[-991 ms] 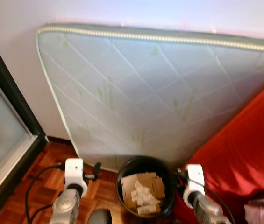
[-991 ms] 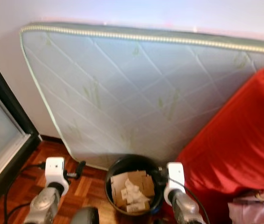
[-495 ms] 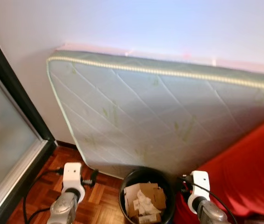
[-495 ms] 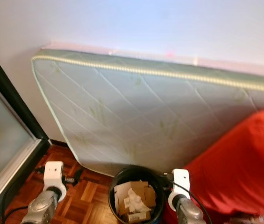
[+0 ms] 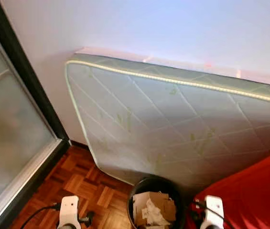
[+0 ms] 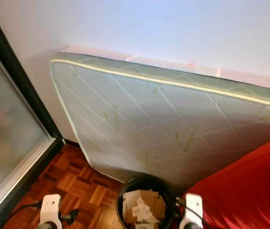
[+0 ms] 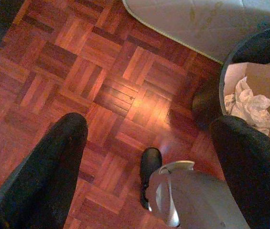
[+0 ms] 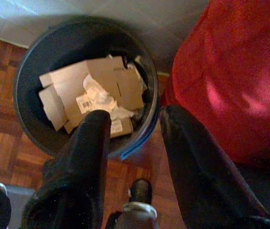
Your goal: Clean up the room
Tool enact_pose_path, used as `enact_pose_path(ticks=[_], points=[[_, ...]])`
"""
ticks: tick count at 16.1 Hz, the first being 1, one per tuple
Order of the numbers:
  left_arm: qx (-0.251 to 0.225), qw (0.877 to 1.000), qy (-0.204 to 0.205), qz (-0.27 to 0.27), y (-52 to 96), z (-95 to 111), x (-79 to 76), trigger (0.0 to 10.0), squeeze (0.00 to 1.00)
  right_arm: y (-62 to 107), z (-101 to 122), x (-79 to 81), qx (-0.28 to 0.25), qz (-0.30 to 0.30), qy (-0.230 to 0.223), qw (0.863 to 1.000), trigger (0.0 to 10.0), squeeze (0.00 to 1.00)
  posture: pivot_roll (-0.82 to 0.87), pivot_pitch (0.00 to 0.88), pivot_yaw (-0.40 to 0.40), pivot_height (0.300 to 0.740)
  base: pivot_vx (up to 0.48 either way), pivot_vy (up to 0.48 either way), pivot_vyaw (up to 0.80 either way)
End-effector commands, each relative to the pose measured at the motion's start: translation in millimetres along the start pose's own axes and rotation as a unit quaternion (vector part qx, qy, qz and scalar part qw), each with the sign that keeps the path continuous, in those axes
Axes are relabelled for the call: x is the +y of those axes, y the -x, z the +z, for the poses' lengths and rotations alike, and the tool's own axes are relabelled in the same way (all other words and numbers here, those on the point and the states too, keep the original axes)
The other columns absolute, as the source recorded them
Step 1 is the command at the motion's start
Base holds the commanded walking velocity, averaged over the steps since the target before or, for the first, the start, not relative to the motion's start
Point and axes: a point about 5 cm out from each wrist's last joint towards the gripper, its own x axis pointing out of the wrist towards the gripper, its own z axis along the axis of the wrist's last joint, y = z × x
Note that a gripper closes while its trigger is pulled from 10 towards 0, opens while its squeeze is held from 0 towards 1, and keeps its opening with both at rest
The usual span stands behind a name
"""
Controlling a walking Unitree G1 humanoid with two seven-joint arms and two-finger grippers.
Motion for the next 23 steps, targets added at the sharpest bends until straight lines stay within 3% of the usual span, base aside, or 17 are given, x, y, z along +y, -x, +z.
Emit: enact_pose_path(ticks=[1, 4, 9, 23], points=[[-0.001, 1.0, -0.002, 0.0, -0.3, 1, -1.0, 10.0, 0.0, 3.1, -11, -4.4, 0.019, -0.011, -0.006, 1.0, 10.0, 0.0, 0.03, 0.0, 0.002, 0.74, 0.0, 0.0, 0.0], [0.005, 1.0, -0.005, 0.003, -1.0, 1, -2.3, 10.0, 0.0, 4.8, -16, -7.2, 0.021, -0.022, -0.01, 0.999, 10.0, 0.0, 0.02, 0.0, -0.003, 0.74, 0.0, 0.0, 0.0], [0.014, 1.0, -0.015, 0.009, -0.4, -3, -3.2, 10.0, 0.0, 0.5, -3, 0.7, 0.004, -0.008, -0.005, 1.0, 10.0, 0.0, 0.0, 0.0, -0.003, 0.74, 0.0, 0.0, 0.0], [0.03, 0.999, -0.024, 0.005, 4.5, -18, -1.1, 10.0, 0.0, 1.9, -20, 15.1, 0.033, 0.02, 0.02, 0.999, 10.0, 0.0, 0.02, 0.0, 0.017, 0.74, 0.0, 0.0, 0.0]])
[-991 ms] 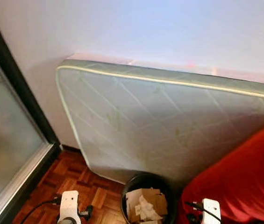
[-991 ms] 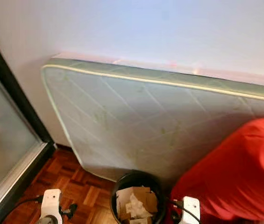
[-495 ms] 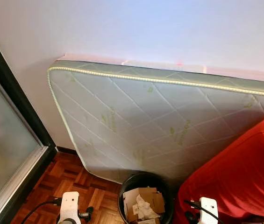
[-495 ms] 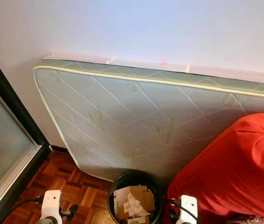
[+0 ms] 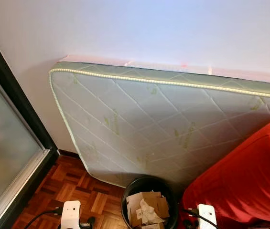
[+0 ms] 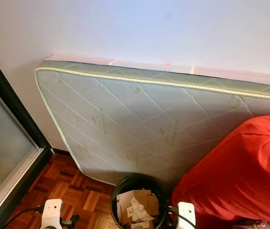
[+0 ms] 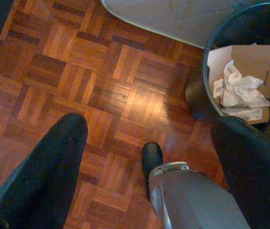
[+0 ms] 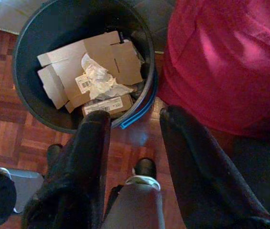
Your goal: Clean up the room
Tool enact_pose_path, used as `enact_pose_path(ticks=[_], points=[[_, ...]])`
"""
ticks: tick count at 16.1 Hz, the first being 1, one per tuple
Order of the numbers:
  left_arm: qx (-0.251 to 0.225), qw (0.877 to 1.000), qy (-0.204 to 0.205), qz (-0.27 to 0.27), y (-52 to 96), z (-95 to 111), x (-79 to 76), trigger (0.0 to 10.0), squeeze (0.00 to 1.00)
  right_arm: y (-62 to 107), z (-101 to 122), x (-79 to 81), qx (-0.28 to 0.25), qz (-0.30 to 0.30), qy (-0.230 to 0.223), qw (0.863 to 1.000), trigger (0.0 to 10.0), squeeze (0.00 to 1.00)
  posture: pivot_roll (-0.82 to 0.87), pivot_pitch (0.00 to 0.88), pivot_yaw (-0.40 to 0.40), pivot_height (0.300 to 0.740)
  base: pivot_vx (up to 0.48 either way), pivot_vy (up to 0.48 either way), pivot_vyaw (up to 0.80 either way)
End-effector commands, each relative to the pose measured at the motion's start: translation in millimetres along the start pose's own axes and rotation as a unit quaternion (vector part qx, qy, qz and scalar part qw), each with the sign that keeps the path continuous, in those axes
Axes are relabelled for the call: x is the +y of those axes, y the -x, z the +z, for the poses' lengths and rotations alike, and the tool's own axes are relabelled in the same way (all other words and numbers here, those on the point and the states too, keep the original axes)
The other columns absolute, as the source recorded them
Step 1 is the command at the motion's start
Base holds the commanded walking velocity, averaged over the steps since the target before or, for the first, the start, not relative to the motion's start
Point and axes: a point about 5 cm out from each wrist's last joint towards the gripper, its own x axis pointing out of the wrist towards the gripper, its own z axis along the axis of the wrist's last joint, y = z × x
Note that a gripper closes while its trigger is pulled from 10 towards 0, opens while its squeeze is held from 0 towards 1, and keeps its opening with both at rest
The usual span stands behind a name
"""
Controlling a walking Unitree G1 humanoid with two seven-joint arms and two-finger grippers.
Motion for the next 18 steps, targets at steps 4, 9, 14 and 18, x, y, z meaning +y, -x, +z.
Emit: enact_pose_path(ticks=[4, 9, 14, 18], points=[[0.012, 1.0, -0.009, -0.001, 1.6, -6, 0.6, 10.0, 0.0, 2.0, -7, -2.7, 0.012, -0.003, 0.002, 1.0, 10.0, 0.0, 0.03, 0.0, 0.015, 0.74, 0.0, 0.0, 0.0], [0.012, 1.0, -0.014, -0.005, 1.4, -7, -1.5, 10.0, 0.0, 3.3, -14, -2.6, 0.026, 0.0, 0.022, 0.999, 10.0, 0.0, 0.03, 0.0, 0.012, 0.74, 0.0, 0.0, 0.0], [0.014, 1.0, -0.021, -0.01, 1.6, -8, -3.2, 10.0, 0.0, 4.7, -18, -3.5, 0.032, 0.0, 0.018, 0.999, 10.0, 0.0, 0.02, 0.0, 0.013, 0.74, 0.0, 0.0, 0.0], [0.005, 1.0, -0.019, -0.013, -0.3, -2, -7.4, 10.0, 0.0, 5.6, -17, -9.0, 0.032, -0.002, 0.022, 0.999, 10.0, 0.0, 0.02, 0.0, 0.017, 0.74, 0.0, 0.0, 0.0]])
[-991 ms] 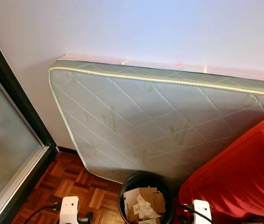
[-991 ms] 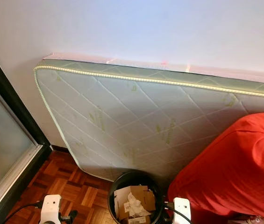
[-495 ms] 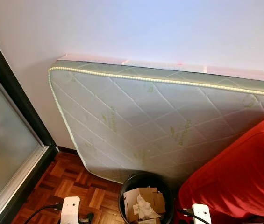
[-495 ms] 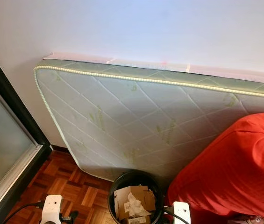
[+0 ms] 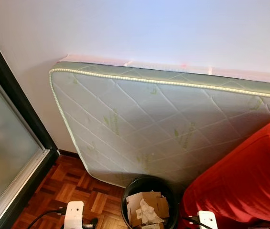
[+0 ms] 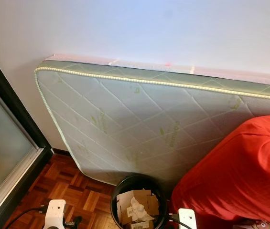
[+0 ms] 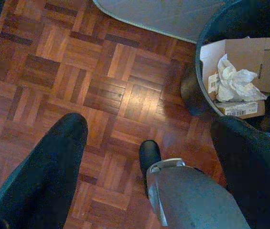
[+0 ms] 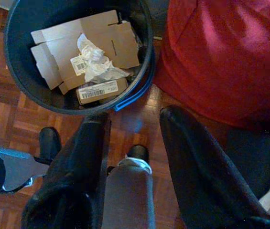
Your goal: Clean up the room
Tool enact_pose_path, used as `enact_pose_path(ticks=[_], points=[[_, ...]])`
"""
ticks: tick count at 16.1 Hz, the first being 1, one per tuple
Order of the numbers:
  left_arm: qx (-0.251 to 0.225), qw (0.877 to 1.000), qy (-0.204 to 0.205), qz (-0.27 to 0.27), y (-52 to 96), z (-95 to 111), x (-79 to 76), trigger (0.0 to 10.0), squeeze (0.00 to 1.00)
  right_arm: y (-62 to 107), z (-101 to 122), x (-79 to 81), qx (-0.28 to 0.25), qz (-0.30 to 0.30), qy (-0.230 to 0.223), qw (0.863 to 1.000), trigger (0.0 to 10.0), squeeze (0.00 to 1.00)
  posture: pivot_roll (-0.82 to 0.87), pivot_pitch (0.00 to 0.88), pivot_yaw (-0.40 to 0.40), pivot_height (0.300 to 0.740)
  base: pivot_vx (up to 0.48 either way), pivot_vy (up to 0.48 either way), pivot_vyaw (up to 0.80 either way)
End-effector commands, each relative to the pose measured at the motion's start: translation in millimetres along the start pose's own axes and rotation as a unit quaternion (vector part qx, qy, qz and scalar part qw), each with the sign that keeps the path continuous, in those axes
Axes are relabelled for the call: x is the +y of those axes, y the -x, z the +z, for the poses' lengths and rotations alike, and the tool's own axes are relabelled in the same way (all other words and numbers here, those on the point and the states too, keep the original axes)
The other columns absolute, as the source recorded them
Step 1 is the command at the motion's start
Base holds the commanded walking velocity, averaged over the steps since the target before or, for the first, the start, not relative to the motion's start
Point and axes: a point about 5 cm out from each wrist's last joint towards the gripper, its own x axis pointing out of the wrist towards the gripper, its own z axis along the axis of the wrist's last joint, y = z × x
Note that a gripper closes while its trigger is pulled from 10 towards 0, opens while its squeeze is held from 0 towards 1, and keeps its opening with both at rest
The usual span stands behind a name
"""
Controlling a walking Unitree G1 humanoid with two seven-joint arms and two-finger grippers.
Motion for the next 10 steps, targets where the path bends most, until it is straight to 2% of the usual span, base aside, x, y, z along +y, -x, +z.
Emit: enact_pose_path(ticks=[1, 6, 10], points=[[0.003, 1.0, -0.005, -0.001, 0.0, -0.5, -0.2, 10.0, 0.0, 0.6, -2.5, -1.8, 0.006, -0.005, -0.002, 1.0, 10.0, 0.0, 0.03, 0.0, 0.016, 0.74, 0.0, 0.0, 0.0], [-0.001, 1.0, -0.003, 0.001, -0.7, 2.3, 0.6, 10.0, 0.0, 0.6, -1.8, -2.4, 0.008, -0.002, 0.0, 1.0, 10.0, 0.0, 0.03, 0.0, 0.017, 0.74, 0.0, 0.0, 0.0], [-0.002, 1.0, -0.002, 0.001, -0.8, 2.9, 1.2, 10.0, 0.0, 1.0, -1.0, -5.0, 0.008, -0.002, -0.001, 1.0, 10.0, 0.0, 0.03, 0.0, 0.019, 0.74, -0.182, 0.0, 0.0]])
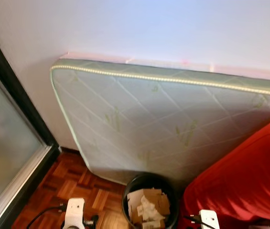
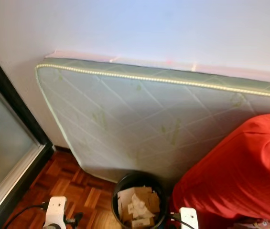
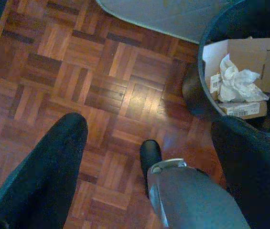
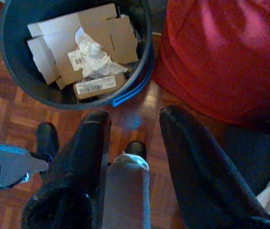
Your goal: Clean up the room
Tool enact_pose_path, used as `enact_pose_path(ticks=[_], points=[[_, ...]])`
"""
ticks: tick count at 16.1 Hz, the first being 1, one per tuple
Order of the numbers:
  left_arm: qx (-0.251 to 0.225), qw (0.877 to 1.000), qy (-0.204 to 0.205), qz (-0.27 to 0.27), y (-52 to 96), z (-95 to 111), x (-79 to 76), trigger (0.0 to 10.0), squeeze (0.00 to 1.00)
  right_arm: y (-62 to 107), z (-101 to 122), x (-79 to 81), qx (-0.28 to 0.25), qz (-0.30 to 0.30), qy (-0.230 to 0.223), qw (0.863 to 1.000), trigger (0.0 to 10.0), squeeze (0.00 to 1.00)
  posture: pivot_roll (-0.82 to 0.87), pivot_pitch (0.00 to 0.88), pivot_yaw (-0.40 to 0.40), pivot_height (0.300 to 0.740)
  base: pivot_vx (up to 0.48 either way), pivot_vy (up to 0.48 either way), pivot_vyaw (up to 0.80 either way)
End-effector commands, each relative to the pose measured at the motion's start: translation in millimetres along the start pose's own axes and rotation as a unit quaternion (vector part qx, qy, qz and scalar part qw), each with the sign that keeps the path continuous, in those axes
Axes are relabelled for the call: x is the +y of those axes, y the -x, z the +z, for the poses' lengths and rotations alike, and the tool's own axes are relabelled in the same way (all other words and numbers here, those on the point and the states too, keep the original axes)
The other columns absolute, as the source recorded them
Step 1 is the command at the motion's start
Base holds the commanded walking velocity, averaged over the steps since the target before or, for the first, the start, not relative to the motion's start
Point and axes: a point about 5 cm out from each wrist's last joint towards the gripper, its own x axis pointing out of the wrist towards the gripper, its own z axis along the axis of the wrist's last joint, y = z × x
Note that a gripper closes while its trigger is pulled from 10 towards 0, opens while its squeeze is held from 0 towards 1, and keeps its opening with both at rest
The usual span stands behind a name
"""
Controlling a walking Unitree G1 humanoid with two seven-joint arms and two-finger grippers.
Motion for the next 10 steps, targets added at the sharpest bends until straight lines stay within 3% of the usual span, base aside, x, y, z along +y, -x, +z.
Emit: enact_pose_path(ticks=[1, 7, 10], points=[[0.008, 1.0, -0.001, 0.003, 1.5, -5.0, 2.3, 10.0, 0.0, 0.6, -3.8, 0.0, 0.01, 0.002, 0.001, 1.0, 10.0, 0.0, 0.03, 0.0, 0.019, 0.74, 0.0, 0.0, 0.0], [0.007, 1.0, 0.001, 0.004, 1.3, -4.5, 1.4, 10.0, 0.0, 1.4, -5.1, -2.3, 0.012, 0.001, 0.002, 1.0, 10.0, 0.0, 0.03, 0.0, 0.013, 0.74, 0.0, 0.0, 0.0], [0.006, 1.0, 0.002, 0.004, 1.4, -4.8, 1.2, 10.0, 0.0, 1.6, -5.4, -3.2, 0.013, 0.0, 0.002, 1.0, 10.0, 0.0, 0.03, 0.0, 0.011, 0.74, -0.16, 0.0, 0.0]])
